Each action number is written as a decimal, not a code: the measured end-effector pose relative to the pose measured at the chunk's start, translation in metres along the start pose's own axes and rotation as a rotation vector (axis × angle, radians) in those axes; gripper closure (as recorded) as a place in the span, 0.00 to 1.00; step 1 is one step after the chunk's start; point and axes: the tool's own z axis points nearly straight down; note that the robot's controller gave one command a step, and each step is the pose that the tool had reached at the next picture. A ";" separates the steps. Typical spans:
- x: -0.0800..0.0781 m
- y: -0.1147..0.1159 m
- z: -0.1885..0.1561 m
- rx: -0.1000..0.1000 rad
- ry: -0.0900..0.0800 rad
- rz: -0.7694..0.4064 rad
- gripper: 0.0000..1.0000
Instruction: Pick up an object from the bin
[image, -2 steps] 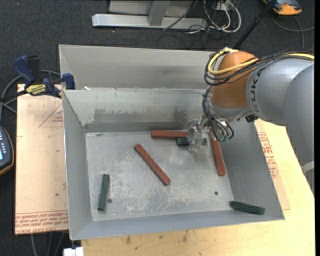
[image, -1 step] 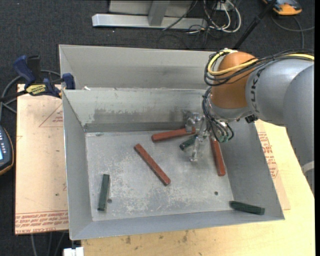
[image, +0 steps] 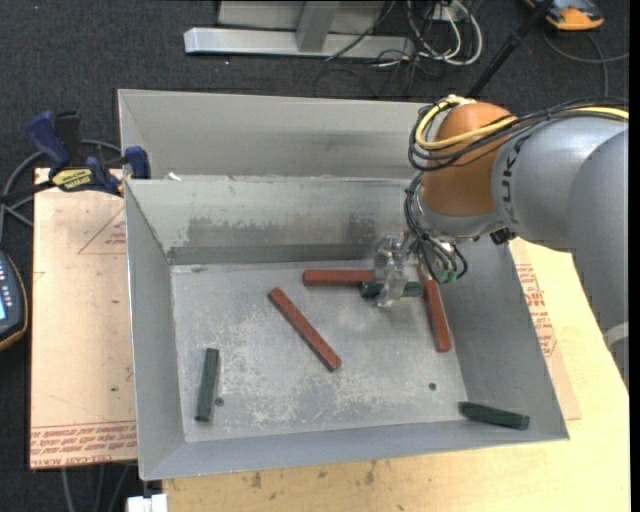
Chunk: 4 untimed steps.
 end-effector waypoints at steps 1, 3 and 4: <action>0.004 -0.038 -0.150 0.003 -0.004 -0.294 1.00; 0.051 0.028 -0.069 -0.003 0.010 -0.226 1.00; 0.050 0.026 -0.070 -0.001 0.006 -0.225 0.00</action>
Offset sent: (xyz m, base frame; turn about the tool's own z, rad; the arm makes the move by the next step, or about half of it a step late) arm -0.0085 -0.0371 0.1448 -0.2974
